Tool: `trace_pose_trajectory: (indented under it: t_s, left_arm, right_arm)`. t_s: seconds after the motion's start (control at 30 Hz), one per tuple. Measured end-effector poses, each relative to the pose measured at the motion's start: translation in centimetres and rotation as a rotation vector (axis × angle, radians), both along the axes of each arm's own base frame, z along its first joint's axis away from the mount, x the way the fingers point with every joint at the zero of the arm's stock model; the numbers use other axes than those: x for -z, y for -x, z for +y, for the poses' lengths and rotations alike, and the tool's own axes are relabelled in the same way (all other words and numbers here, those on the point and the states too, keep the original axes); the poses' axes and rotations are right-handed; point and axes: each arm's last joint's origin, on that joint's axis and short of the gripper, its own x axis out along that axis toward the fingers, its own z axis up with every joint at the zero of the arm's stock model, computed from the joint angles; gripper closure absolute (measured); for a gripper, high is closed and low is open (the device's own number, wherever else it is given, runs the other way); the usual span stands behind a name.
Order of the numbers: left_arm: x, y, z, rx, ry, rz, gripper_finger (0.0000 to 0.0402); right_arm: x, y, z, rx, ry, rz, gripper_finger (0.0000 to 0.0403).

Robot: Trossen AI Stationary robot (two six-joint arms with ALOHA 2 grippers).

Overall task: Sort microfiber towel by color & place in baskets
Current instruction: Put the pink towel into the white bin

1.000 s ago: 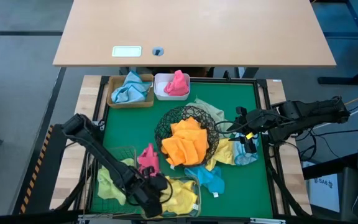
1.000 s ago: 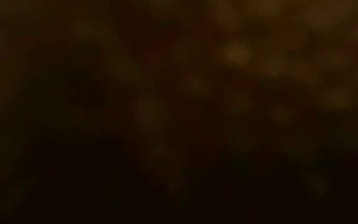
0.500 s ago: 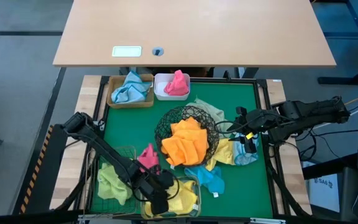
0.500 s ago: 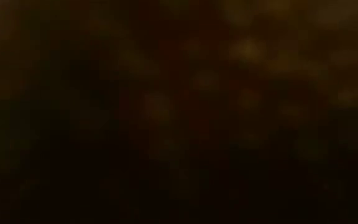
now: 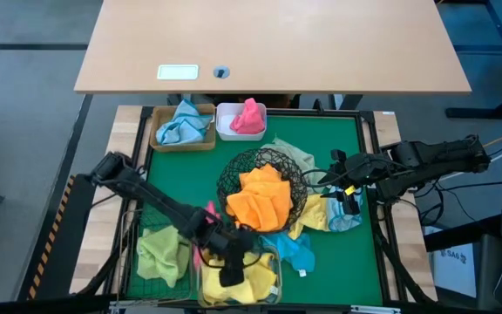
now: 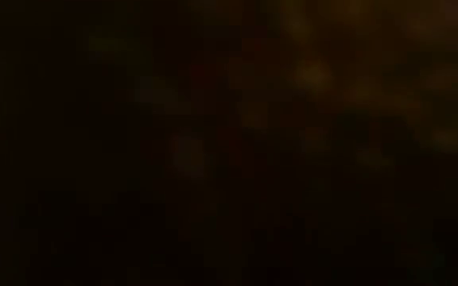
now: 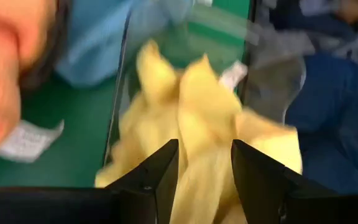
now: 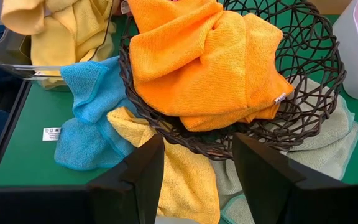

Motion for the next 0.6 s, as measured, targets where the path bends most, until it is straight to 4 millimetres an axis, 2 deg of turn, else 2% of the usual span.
trace_pose_trajectory:
  t_s: [0.13, 0.37, 0.5, 0.6]
  left_arm:
    - [-0.7, 0.5, 2.2, 0.006, 0.044, 0.110, 0.0260]
    - [-1.7, 2.8, 5.6, -0.071, -0.067, 0.304, 0.0260]
    - [-1.2, 4.1, 7.0, -0.122, -0.219, 0.434, 0.0260]
    - [0.1, 4.5, 7.8, -0.137, -0.249, 0.510, 0.0260]
  right_arm:
    - [0.0, 0.0, 0.0, 0.000, 0.000, 0.001, 0.0214]
    - [0.0, 0.0, 0.0, 0.000, 0.001, 0.003, 0.0214]
    - [0.1, 0.1, 0.0, 0.000, 0.002, 0.011, 0.0214]
    - [0.1, 0.1, 0.0, 0.000, 0.003, 0.015, 0.0214]
